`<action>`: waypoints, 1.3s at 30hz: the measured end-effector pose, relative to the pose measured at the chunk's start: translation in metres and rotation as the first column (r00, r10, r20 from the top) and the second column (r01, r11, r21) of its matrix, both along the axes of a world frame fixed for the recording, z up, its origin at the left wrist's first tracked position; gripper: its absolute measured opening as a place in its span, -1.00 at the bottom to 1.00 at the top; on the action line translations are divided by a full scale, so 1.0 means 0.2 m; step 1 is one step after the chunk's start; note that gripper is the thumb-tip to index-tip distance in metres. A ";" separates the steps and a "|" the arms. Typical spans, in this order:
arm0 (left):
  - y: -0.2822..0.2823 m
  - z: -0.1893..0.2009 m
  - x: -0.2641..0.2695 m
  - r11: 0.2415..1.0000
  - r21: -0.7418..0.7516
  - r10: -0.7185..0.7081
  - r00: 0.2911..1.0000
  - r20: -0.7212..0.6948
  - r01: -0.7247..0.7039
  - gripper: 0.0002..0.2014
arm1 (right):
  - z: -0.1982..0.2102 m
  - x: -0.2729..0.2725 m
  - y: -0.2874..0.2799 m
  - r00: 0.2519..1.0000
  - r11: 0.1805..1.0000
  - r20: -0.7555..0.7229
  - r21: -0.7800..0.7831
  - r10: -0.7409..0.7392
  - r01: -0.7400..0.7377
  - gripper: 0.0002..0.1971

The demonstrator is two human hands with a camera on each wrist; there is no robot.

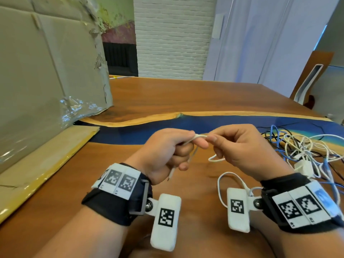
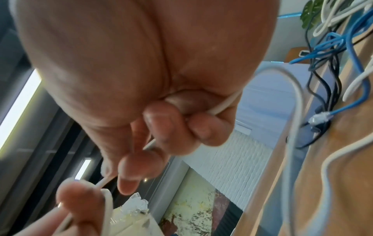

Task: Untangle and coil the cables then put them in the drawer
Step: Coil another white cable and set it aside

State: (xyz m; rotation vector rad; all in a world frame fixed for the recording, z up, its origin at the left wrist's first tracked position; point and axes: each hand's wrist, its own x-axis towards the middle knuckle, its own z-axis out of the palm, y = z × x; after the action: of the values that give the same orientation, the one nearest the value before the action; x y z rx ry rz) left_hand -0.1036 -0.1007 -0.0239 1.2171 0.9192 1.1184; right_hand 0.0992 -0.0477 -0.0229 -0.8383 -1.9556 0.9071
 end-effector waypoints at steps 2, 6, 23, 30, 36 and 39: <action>0.01 0.01 -0.02 0.999 -0.037 0.026 0.993 0.113 -0.022 -0.57 | -0.02 0.00 0.01 0.997 0.998 0.076 0.052 -0.030 0.026 -0.82; 0.01 0.01 -0.03 0.996 -0.085 -0.009 0.993 0.114 0.019 -0.57 | -0.04 -0.01 0.03 0.979 0.967 0.019 0.163 -0.202 0.197 -0.84; 0.09 -0.03 0.06 0.896 -0.035 0.422 0.828 0.370 -0.442 -0.74 | -0.07 -0.12 -0.09 0.886 0.886 0.245 -0.359 0.393 -0.294 -0.74; 0.06 -0.04 0.05 0.954 0.146 0.289 0.936 -0.200 -0.263 -0.71 | -0.02 -0.07 -0.06 0.931 0.926 -0.342 -0.294 0.129 -0.237 -0.75; 0.00 -0.01 0.04 0.998 0.065 0.000 0.972 -0.233 0.016 -0.56 | -0.04 -0.02 0.01 0.970 0.977 -0.243 -0.211 -0.029 -0.024 -0.74; 0.00 0.00 0.02 0.999 0.013 -0.041 0.999 0.023 0.041 -0.54 | -0.04 -0.04 0.02 0.979 0.988 -0.199 -0.155 -0.043 0.012 -0.74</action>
State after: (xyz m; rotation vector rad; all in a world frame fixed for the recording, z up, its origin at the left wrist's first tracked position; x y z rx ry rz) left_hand -0.0992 -0.1010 -0.0244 1.2250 0.8673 1.1049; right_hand 0.0919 -0.0446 -0.0299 -0.8230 -1.7120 1.0929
